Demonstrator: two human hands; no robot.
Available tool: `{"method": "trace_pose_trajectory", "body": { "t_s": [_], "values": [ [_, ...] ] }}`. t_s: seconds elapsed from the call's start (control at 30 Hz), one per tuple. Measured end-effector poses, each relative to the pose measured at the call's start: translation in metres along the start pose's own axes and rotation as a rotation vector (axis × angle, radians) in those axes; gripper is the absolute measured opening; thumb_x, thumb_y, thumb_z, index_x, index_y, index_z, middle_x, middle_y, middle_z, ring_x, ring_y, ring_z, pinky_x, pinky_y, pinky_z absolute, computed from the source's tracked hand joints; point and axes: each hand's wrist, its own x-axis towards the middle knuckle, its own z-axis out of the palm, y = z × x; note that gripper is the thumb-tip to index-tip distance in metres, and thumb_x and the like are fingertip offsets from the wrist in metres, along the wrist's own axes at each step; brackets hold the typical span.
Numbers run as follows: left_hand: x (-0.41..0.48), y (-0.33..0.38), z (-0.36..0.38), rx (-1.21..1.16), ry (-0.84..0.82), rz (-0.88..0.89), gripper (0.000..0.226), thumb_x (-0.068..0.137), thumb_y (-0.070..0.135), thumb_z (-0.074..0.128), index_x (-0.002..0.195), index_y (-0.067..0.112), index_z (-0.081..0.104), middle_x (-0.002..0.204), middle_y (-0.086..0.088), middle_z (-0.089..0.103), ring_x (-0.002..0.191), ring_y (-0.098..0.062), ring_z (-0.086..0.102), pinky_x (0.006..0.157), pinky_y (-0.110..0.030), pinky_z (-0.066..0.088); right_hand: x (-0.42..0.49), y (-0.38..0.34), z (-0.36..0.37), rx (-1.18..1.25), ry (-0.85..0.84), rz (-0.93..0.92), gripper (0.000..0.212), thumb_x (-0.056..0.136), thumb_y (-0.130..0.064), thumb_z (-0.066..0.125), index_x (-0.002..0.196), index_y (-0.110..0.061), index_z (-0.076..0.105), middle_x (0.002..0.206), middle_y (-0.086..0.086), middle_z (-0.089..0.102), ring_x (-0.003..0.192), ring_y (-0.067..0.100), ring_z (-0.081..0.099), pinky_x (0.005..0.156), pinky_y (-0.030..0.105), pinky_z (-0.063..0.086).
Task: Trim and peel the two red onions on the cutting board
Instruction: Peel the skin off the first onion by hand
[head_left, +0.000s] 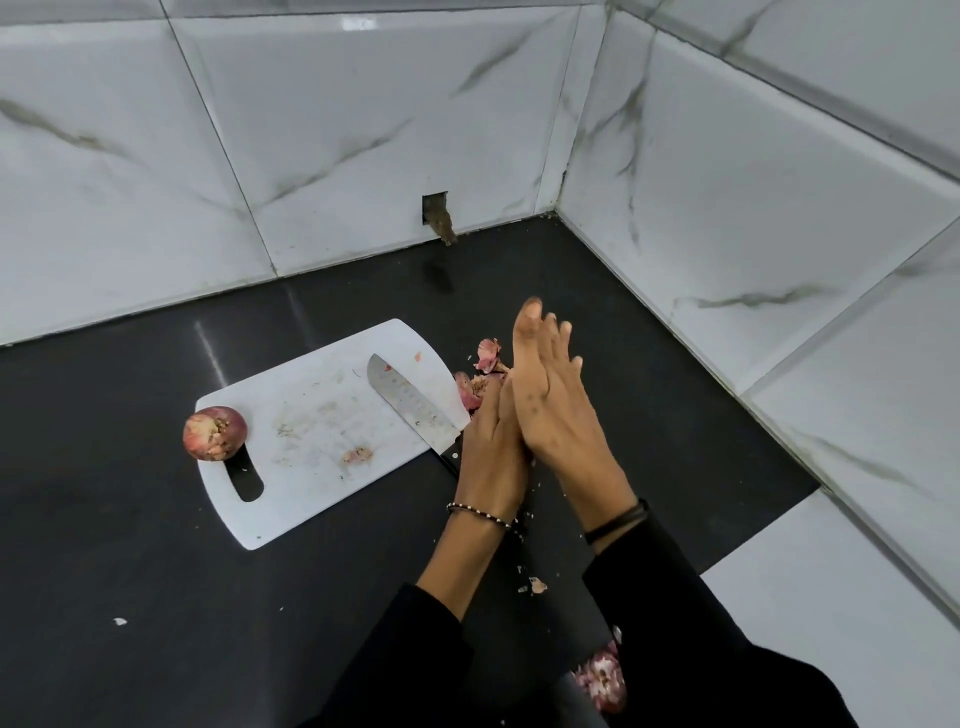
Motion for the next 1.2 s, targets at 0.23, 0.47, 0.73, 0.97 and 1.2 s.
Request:
{"method": "trace_pose_trajectory", "body": {
  "t_s": [0.23, 0.47, 0.73, 0.97, 1.2],
  "values": [
    [0.002, 0.008, -0.001, -0.084, 0.07, -0.04, 0.051, 0.102, 0.041, 0.041, 0.063, 0.034, 0.074, 0.072, 0.007, 0.073, 0.075, -0.011, 0.07, 0.085, -0.041, 0.054, 0.007, -0.001, -0.035, 0.162, -0.015, 0.147, 0.08, 0.093, -0.075, -0.004, 0.156, -0.039, 0.03, 0.168, -0.002, 0.013, 0.137, 0.002, 0.035, 0.123, 0.051, 0.01],
    [0.003, 0.003, 0.004, -0.101, 0.084, -0.031, 0.046, 0.103, 0.039, 0.04, 0.072, 0.02, 0.07, 0.073, 0.002, 0.072, 0.072, -0.013, 0.067, 0.063, -0.028, 0.053, -0.025, -0.005, -0.036, 0.063, 0.08, 0.098, 0.071, 0.1, -0.069, 0.012, 0.115, -0.023, 0.063, 0.115, -0.003, 0.063, 0.105, 0.006, 0.06, 0.096, 0.034, 0.042],
    [0.004, -0.007, -0.005, 0.078, 0.171, 0.183, 0.059, 0.105, 0.046, 0.03, 0.093, 0.007, 0.071, 0.09, -0.007, 0.074, 0.09, -0.021, 0.069, 0.084, -0.038, 0.054, -0.023, 0.009, -0.005, -0.192, 0.295, -0.04, 0.046, 0.107, -0.051, 0.023, 0.099, -0.013, 0.049, 0.092, 0.0, 0.066, 0.08, 0.02, 0.065, 0.073, 0.041, 0.053],
    [-0.001, 0.002, -0.001, -0.127, 0.113, 0.183, 0.05, 0.107, 0.032, 0.033, 0.077, 0.013, 0.068, 0.079, -0.001, 0.071, 0.078, -0.012, 0.068, 0.069, -0.021, 0.054, -0.017, 0.004, -0.027, -0.233, 0.355, 0.008, 0.051, 0.105, -0.053, 0.025, 0.094, -0.011, 0.051, 0.08, 0.003, 0.061, 0.072, 0.024, 0.059, 0.064, 0.036, 0.042],
    [0.002, 0.007, -0.005, -0.342, 0.139, 0.116, 0.046, 0.106, 0.033, 0.035, 0.085, 0.004, 0.064, 0.087, -0.012, 0.068, 0.079, -0.021, 0.067, 0.053, -0.025, 0.055, -0.026, 0.018, -0.044, 0.078, 0.335, -0.088, 0.034, 0.102, -0.048, 0.05, 0.087, -0.022, 0.065, 0.075, -0.004, 0.072, 0.064, 0.008, 0.069, 0.064, 0.032, 0.06]
  ]
}}
